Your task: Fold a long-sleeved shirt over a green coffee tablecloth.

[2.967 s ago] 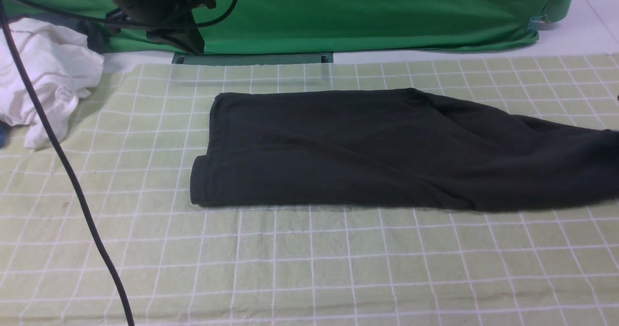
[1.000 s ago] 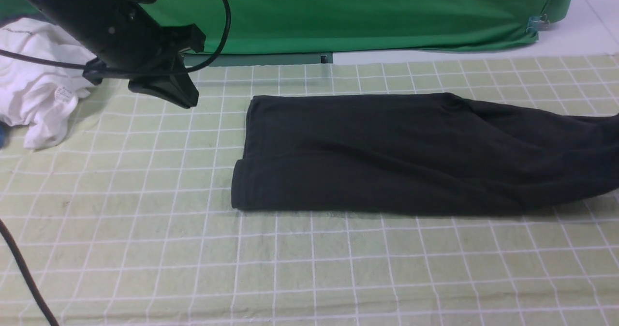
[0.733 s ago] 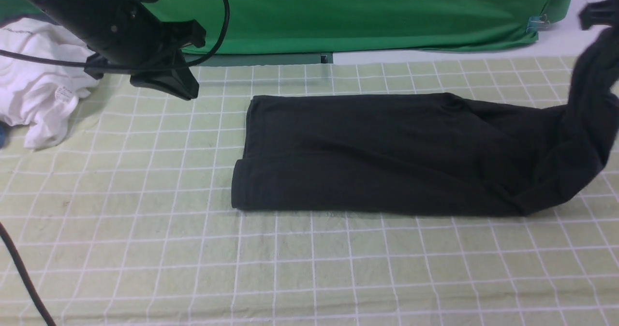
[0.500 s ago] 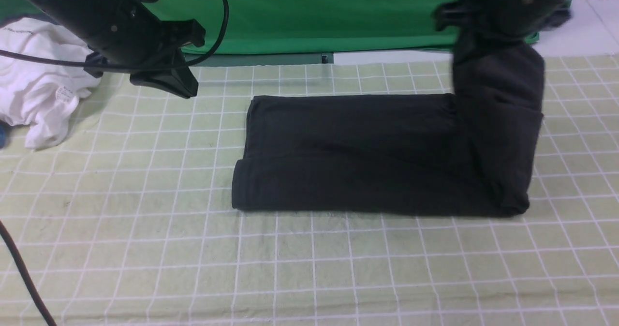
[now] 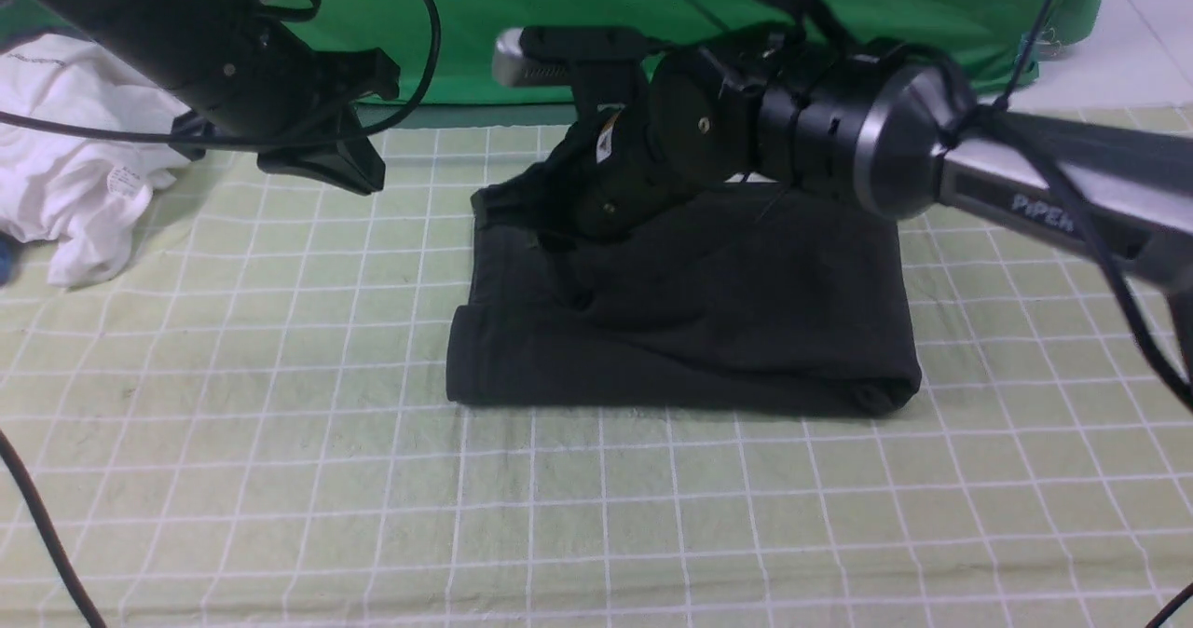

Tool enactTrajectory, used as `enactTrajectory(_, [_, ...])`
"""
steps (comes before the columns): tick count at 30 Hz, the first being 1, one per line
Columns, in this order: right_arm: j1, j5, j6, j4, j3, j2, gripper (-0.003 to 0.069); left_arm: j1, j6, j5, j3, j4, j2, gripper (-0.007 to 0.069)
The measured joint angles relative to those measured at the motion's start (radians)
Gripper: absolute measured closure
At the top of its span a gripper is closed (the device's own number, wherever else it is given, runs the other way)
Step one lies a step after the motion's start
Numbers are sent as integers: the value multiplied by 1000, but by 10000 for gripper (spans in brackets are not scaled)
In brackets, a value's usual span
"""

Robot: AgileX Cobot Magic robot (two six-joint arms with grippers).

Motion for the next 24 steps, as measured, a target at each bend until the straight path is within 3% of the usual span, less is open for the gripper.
enactTrajectory(3, [2,14,-1,2,0,8,263,0,-2,-4,0,-1,0,610])
enactTrajectory(4, [2,18,-1,2,0,7,252,0,-2,-4,0,0,0,610])
enactTrajectory(7, [-15,124,-49,0,0,-31,110,0,-3,-3,0,0,0,610])
enactTrajectory(9, [-40,231,-95,-2,0,-77,78,0,-3,3,0,-1,-1,610])
enactTrajectory(16, [-220,659,-204,-64,9,-267,93,-6,-3,133,30,1,-36,610])
enactTrajectory(24, [-341,702,-214,-118,244,-391,98,-107,-10,29,260,1,-42,607])
